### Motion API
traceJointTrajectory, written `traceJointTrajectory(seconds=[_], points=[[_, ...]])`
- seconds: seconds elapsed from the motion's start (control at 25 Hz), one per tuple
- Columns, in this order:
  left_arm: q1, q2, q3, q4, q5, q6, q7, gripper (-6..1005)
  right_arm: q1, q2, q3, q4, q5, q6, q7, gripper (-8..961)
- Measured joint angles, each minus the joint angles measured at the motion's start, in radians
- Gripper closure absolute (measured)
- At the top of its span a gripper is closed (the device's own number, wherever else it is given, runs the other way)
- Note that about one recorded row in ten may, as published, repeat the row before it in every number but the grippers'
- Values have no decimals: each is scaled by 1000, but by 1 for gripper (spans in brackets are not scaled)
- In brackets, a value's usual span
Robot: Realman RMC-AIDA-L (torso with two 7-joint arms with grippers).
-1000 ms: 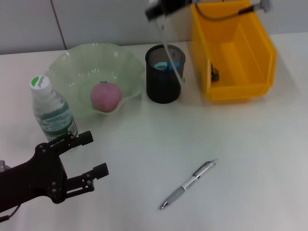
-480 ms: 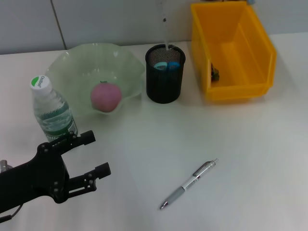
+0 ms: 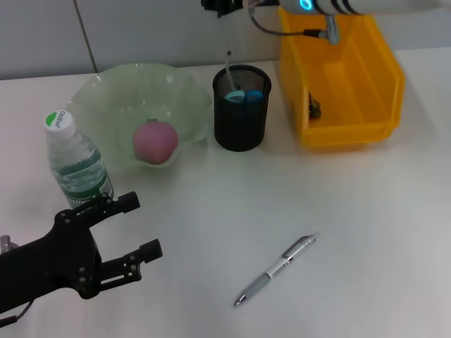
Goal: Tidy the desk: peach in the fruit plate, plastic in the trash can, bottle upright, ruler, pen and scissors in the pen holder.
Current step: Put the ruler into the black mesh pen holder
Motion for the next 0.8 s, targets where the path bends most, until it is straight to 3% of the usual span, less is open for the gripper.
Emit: traceJointTrajectory(seconds=[0.4,0.8], points=[[2,2,0,0,0,2,2,156,-1,2,-57,91,23,100,0,443],[1,7,-6,0,0,2,4,157,-4,0,-64,98,24,92,0,421]])
